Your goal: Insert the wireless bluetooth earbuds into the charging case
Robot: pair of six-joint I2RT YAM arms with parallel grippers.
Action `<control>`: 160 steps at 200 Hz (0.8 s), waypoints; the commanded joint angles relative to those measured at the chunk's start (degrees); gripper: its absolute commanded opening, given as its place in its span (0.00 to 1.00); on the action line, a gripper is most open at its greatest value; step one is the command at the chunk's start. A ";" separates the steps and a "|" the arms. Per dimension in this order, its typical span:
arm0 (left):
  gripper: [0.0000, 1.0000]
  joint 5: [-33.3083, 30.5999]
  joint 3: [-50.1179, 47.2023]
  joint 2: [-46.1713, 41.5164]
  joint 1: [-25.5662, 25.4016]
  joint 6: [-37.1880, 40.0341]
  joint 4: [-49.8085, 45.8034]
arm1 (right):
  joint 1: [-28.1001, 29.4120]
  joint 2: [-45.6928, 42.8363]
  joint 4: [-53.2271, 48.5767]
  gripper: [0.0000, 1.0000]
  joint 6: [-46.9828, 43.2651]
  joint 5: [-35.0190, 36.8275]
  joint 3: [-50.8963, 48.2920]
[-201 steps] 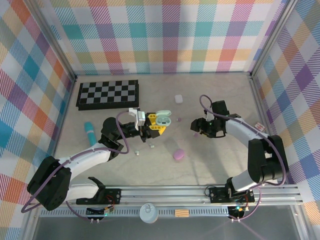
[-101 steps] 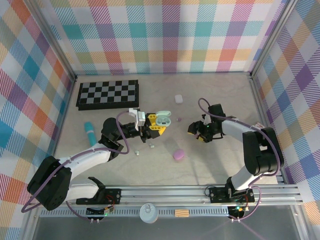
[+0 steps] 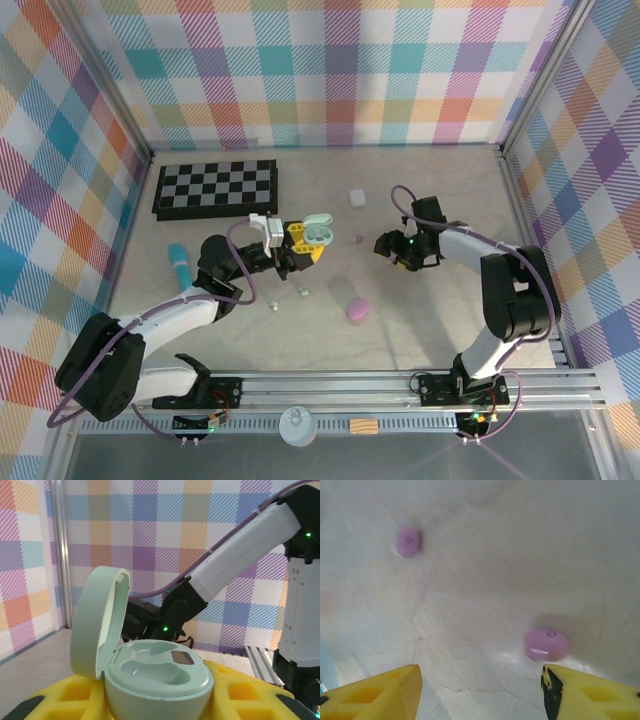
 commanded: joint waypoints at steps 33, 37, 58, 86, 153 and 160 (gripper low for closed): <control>0.32 -1.71 0.51 0.11 5.26 0.90 3.67 | 4.19 -13.16 -0.11 0.64 0.85 0.61 -4.05; 0.32 -1.73 0.77 0.09 5.61 1.25 3.23 | 4.92 -14.14 0.19 0.64 1.74 0.48 -4.76; 0.32 -1.81 2.22 0.38 7.42 2.45 1.55 | 10.35 -17.35 4.18 0.63 8.89 -0.65 -8.47; 0.32 -2.33 4.50 1.65 9.64 3.20 1.18 | 18.38 -15.35 10.32 0.62 18.83 0.06 -10.08; 0.32 -1.41 8.55 4.11 11.59 2.91 2.81 | 31.50 1.14 20.59 0.60 32.33 1.82 -4.41; 0.32 -1.35 8.54 4.26 11.63 2.69 3.18 | 32.45 3.02 21.50 0.59 32.92 1.30 -3.53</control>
